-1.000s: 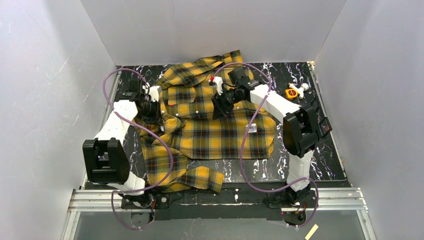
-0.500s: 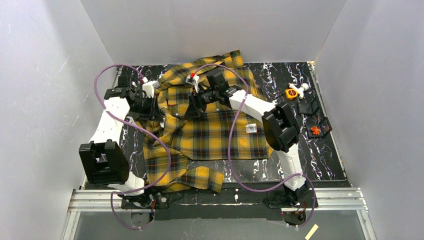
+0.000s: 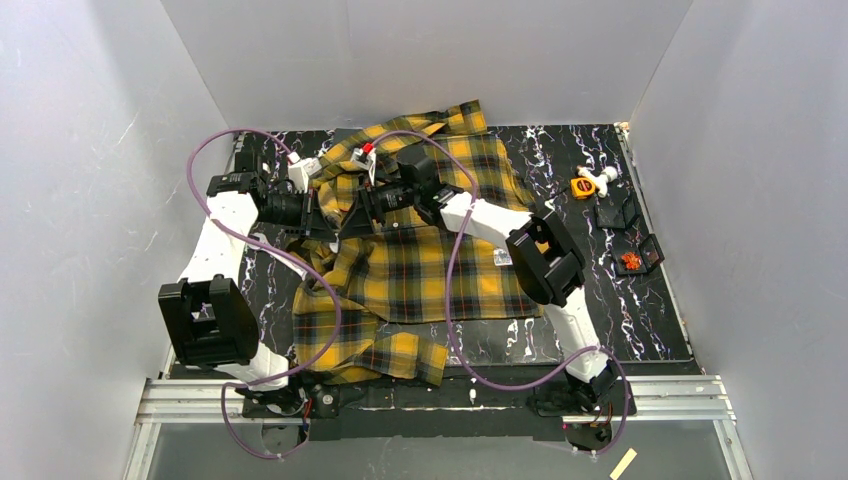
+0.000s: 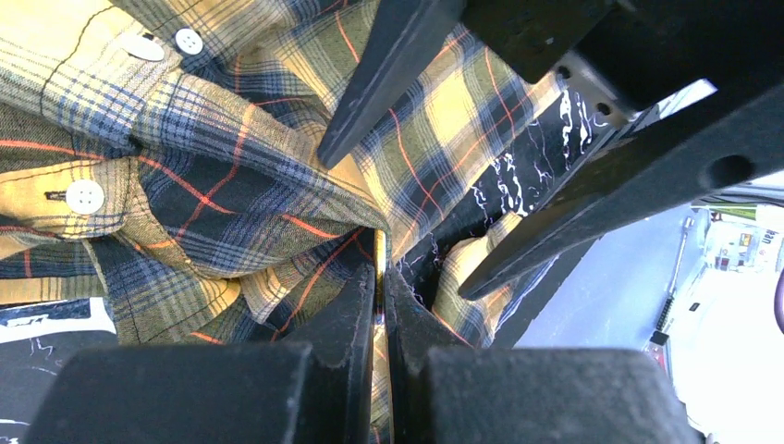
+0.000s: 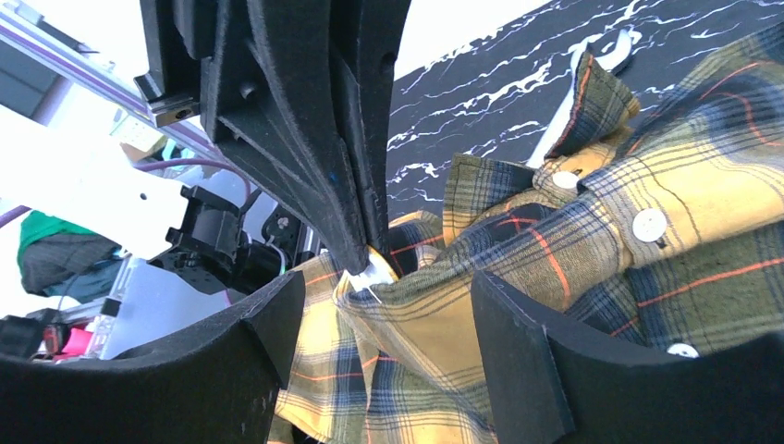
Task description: Remove the brooch from the garment
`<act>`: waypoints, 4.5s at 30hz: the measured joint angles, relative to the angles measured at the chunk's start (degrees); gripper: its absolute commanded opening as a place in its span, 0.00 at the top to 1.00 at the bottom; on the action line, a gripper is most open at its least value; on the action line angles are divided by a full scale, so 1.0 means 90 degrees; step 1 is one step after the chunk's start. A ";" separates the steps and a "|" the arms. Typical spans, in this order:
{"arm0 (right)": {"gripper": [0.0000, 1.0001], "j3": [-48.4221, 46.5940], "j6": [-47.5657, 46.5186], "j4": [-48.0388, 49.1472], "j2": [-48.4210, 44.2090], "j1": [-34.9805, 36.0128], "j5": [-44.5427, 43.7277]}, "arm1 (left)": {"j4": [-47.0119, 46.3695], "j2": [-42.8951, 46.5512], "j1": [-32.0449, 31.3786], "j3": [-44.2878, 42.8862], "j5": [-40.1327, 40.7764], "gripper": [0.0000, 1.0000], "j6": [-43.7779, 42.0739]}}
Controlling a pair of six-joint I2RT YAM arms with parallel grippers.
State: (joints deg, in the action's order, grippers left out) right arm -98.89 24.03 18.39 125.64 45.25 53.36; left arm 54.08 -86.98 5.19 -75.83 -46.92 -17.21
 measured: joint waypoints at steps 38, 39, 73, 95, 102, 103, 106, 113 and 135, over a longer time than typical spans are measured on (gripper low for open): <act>0.76 0.0306 0.1020 0.1166 0.0274 0.0070 0.0301 | 0.0046 -0.0209 0.0119 -0.0129 -0.0546 1.00 0.0053; 0.76 0.0287 0.0918 0.1090 0.0274 0.0080 0.0299 | 0.0046 -0.0209 0.0119 -0.0129 -0.0534 1.00 0.0053; 0.52 -0.0012 -0.1103 -0.0716 0.0253 0.0238 0.0206 | -0.0029 -0.0403 0.0107 -0.0129 -0.0083 1.00 0.0204; 0.38 -0.0012 -0.1435 -0.1450 0.0238 -0.0063 0.0204 | -0.0359 -0.0452 0.0036 -0.0131 0.2856 1.00 0.1073; 0.37 -0.0012 -0.1749 -0.1870 0.0117 -0.0119 0.0148 | -0.0481 -0.0874 -0.0474 -0.0226 0.5204 1.00 0.2154; 0.37 -0.0012 -0.1795 -0.1931 0.0097 -0.0143 0.0131 | -0.0483 -0.0913 -0.0491 -0.0255 0.5467 1.00 0.2208; 0.37 -0.0012 -0.1906 -0.2057 0.0044 -0.0185 0.0129 | -0.0481 -0.0940 -0.0478 -0.0386 0.6132 1.00 0.2268; 0.37 -0.0012 -0.2232 -0.2528 -0.0148 -0.0284 0.0080 | -0.0073 -0.0933 -0.0185 -0.1581 0.5455 1.00 0.1960; 0.35 -0.0070 -0.0736 -0.1926 -0.1967 -0.0865 0.0357 | -0.1273 -0.0214 -0.0313 -0.2178 -0.2254 1.00 0.2637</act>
State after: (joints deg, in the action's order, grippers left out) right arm -99.53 17.41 1.06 107.94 37.47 56.58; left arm 42.63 -88.90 2.37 -95.44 -67.20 6.52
